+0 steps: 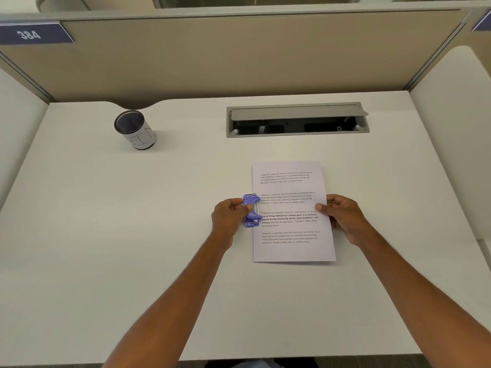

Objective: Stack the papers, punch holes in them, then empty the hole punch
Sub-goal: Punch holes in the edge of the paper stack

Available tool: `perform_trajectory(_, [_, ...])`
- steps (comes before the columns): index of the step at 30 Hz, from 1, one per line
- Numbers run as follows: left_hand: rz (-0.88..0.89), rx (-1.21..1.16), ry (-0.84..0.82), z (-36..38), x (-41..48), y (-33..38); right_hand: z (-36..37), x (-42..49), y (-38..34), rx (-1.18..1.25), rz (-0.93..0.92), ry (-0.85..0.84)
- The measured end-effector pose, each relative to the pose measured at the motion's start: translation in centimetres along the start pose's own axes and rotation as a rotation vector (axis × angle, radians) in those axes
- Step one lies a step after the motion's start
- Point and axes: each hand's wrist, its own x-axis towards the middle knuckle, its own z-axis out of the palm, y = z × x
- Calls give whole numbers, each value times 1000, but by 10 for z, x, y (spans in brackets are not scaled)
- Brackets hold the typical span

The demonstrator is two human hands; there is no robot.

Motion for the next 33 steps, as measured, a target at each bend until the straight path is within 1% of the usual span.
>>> perform_trajectory(4, [2, 55, -44, -2, -1, 3, 5, 3, -1, 4, -4, -2])
perform_trajectory(7, [-10, 54, -71, -4, -2, 6, 6, 4, -1, 3, -2, 1])
perform_trajectory(17, [-16, 12, -77, -4, -5, 7, 4, 3, 0, 5, 4, -5])
perform_trajectory(29, [-9, 32, -82, -4, -5, 8, 9, 1, -1, -8, -1, 29])
perform_trajectory(31, [-12, 24, -82, -4, -4, 7, 14, -2, -2, -40, -39, 61])
perform_trajectory(33, [-12, 20, -82, -4, -3, 6, 22, -2, -1, -176, -81, 176])
